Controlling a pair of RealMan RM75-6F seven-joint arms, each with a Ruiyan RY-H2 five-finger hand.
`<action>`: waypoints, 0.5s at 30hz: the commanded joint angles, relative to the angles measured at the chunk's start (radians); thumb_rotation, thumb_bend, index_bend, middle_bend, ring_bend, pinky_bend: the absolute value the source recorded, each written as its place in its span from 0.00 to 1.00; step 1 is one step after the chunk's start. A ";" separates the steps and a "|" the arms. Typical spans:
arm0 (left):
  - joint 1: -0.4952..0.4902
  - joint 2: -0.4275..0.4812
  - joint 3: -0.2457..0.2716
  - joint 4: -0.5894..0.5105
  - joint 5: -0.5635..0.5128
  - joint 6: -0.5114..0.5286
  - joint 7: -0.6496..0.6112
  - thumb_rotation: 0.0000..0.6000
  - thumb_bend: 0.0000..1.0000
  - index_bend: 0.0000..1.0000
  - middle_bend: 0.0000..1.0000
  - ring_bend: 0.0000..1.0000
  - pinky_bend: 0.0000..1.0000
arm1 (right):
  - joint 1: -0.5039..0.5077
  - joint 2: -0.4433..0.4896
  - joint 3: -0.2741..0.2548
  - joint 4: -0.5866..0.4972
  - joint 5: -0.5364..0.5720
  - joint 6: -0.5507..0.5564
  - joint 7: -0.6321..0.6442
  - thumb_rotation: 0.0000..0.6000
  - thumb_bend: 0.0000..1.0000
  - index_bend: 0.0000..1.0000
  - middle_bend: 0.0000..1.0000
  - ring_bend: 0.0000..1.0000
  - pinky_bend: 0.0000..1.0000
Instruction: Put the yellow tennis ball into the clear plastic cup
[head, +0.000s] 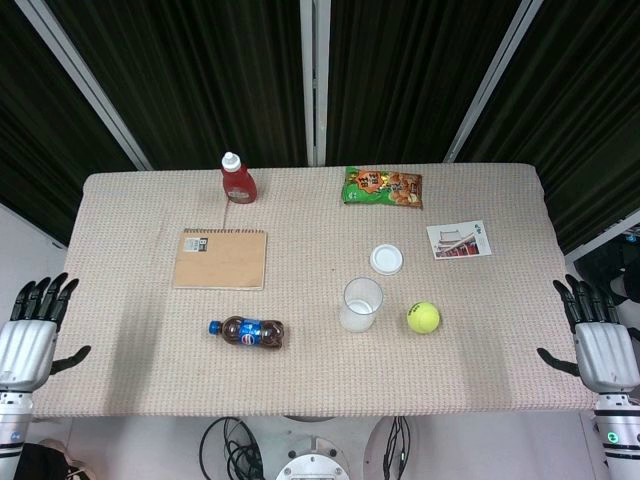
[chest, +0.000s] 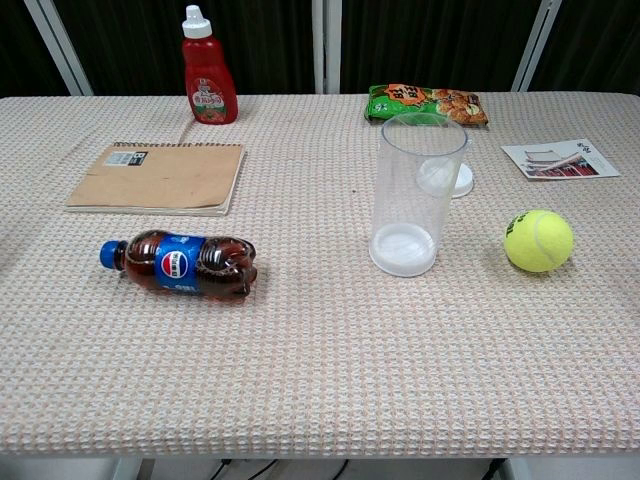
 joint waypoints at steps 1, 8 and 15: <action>0.003 0.002 0.001 -0.002 -0.002 0.002 -0.006 1.00 0.12 0.00 0.00 0.00 0.01 | 0.001 0.001 -0.001 -0.002 -0.003 0.000 -0.001 1.00 0.05 0.00 0.00 0.00 0.00; 0.006 -0.007 0.010 -0.006 0.012 0.006 0.007 1.00 0.12 0.00 0.00 0.00 0.01 | -0.005 0.015 -0.004 -0.015 -0.018 0.015 0.008 1.00 0.05 0.00 0.00 0.00 0.00; 0.005 0.010 0.008 -0.028 0.016 0.009 0.014 1.00 0.12 0.00 0.00 0.00 0.01 | 0.025 0.027 -0.007 -0.055 -0.007 -0.051 -0.024 1.00 0.05 0.00 0.00 0.00 0.00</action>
